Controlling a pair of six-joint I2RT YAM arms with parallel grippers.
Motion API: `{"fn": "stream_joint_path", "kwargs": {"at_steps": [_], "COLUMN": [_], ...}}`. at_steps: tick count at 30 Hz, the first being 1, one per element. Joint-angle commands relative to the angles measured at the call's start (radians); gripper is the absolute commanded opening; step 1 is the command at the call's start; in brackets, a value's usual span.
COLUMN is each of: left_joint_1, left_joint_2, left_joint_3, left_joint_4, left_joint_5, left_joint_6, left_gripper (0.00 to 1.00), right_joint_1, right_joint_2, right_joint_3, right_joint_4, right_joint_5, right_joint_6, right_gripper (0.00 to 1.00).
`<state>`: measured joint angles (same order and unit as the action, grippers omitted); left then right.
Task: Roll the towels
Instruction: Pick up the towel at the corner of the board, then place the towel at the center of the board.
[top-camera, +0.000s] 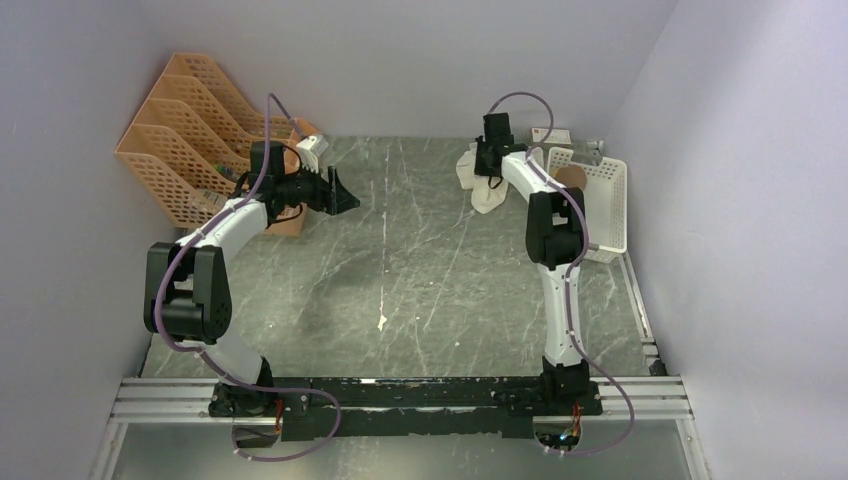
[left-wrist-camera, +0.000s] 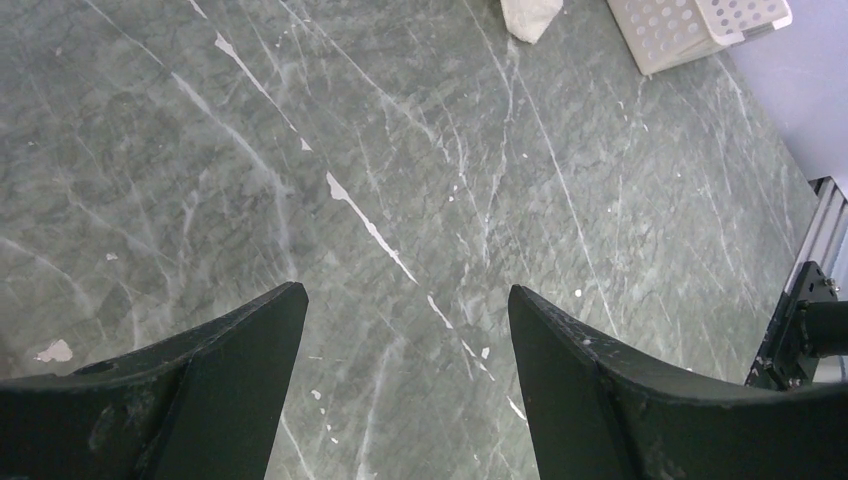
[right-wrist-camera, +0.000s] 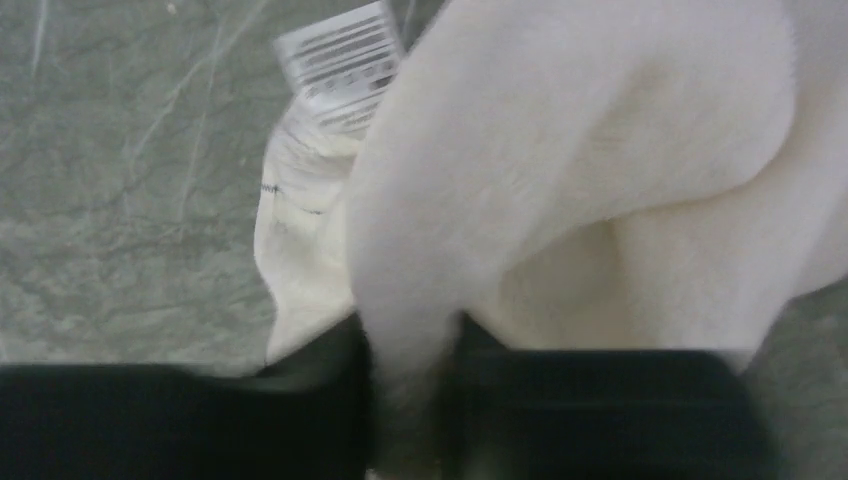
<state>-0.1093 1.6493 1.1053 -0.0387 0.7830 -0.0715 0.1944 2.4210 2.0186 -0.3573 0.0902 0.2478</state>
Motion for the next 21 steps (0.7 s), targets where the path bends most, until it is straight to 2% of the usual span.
{"fn": "stream_joint_path", "kwargs": {"at_steps": [1,6,8,10,11,12,13,14,17,21], "left_joint_1": [-0.005,0.055,0.083,0.098,0.104,0.107,0.108,0.108,0.108,0.102], "left_joint_2": [-0.031,-0.074,-0.103,-0.13,-0.14,-0.149,-0.157,-0.164,-0.17,-0.156], "left_joint_3": [-0.003,0.001,-0.004,-0.009,-0.01,-0.01,-0.013,-0.016,-0.035,-0.075], "left_joint_4": [-0.004,0.026,0.051,0.064,0.063,0.061,0.064,0.07,0.09,0.115], "left_joint_5": [-0.026,0.005,0.008,-0.001,-0.008,-0.012,-0.015,-0.015,-0.008,-0.004], "left_joint_6": [0.031,0.004,-0.017,-0.029,-0.03,-0.032,-0.035,-0.041,-0.064,-0.096], "left_gripper": [0.86,0.86,0.87,0.87,0.87,0.87,0.87,0.87,0.87,0.87], "right_joint_1": [0.032,0.163,0.195,0.181,0.147,0.112,0.065,0.022,-0.05,0.073], "right_joint_2": [-0.038,-0.222,-0.365,-0.507,-0.564,-0.603,-0.625,-0.63,-0.622,-0.659], "right_joint_3": [-0.012,-0.05,-0.148,-0.326,-0.41,-0.494,-0.567,-0.641,-0.72,-0.768], "right_joint_4": [-0.05,0.017,0.114,0.284,0.359,0.43,0.473,0.484,0.449,0.422], "right_joint_5": [-0.06,-0.2,-0.337,-0.505,-0.526,-0.521,-0.47,-0.42,-0.395,-0.198], "right_joint_6": [0.02,-0.088,-0.109,-0.072,-0.035,0.003,0.047,0.089,0.143,0.019], "right_gripper": [0.0,0.0,0.0,0.0,0.18,0.51,0.8,0.97,1.0,1.0]}}
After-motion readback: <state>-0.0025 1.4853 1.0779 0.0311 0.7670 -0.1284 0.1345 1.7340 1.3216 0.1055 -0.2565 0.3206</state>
